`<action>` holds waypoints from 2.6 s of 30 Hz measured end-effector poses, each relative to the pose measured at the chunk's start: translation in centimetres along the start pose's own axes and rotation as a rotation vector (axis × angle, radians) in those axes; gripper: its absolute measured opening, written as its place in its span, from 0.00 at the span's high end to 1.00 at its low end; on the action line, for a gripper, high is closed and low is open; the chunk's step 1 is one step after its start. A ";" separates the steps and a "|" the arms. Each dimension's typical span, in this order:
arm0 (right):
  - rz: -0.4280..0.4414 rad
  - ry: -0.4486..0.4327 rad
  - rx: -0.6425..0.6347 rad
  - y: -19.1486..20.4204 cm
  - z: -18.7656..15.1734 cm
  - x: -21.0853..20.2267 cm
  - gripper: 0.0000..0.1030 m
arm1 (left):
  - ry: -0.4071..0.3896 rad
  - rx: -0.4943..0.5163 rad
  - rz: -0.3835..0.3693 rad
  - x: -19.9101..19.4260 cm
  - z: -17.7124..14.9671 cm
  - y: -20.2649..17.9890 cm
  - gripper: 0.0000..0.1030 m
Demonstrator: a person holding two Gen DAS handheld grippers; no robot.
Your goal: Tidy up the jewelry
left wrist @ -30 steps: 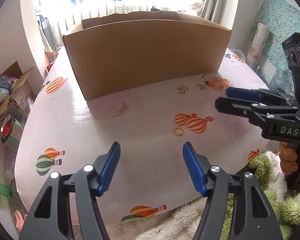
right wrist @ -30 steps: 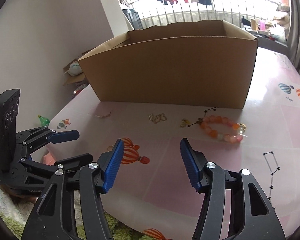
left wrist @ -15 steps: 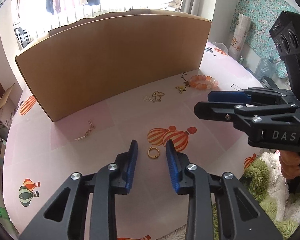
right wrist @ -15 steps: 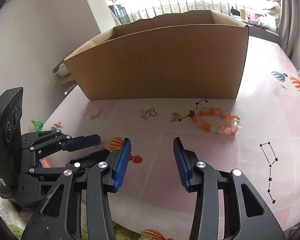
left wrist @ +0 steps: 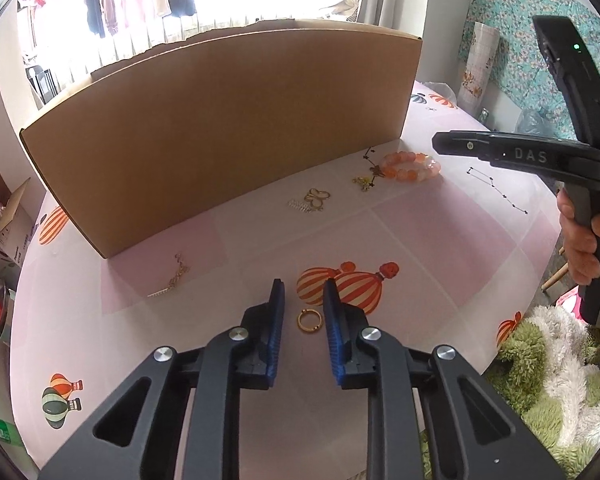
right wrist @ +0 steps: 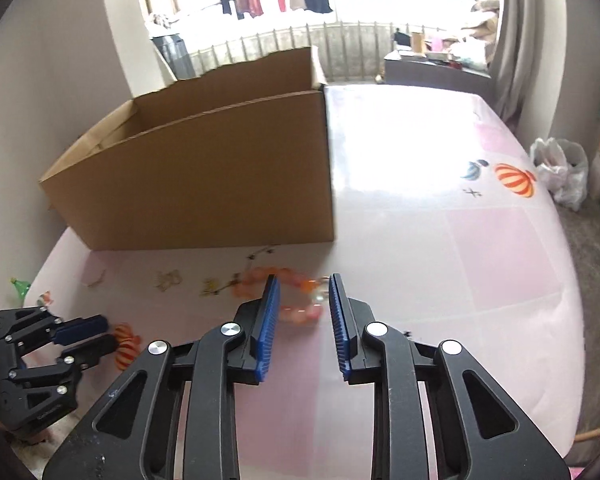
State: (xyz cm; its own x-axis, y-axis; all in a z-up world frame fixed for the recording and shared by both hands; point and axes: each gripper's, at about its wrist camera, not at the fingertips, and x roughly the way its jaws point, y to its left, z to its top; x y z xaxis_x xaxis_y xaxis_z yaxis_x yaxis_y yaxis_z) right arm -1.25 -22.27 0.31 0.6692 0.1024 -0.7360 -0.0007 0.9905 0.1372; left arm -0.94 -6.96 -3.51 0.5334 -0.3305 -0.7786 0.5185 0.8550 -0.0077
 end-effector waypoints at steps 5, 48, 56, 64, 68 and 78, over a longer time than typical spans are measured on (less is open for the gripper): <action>-0.029 0.051 0.006 -0.5 -0.8 1.7 0.92 | 0.000 -0.003 0.006 0.3 0.2 -0.1 0.81; -0.013 0.033 -0.126 0.5 0.1 2.4 0.92 | -0.006 -0.027 -0.029 -0.8 0.3 -0.3 0.81; 0.008 0.036 -0.088 0.0 0.2 2.5 0.87 | 0.011 -0.032 -0.005 -1.4 -0.3 -0.1 0.81; 0.009 0.033 -0.084 0.2 0.1 2.5 0.87 | 0.028 0.012 0.020 -0.8 -0.7 -0.2 0.82; 0.014 0.036 -0.080 0.2 0.2 2.6 0.84 | 0.024 0.030 0.014 -0.5 -0.6 -0.5 0.89; 0.000 0.037 -0.106 0.5 0.1 2.4 0.83 | -0.004 0.004 0.008 -0.3 -0.4 -0.1 1.00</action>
State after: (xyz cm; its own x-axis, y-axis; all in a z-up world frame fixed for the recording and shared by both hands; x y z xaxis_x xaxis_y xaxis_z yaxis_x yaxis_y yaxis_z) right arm 0.45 -21.48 -1.36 0.6411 0.1036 -0.7604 -0.0806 0.9945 0.0674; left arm -1.41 -6.82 -3.53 0.5407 -0.3250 -0.7759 0.5166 0.8562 0.0014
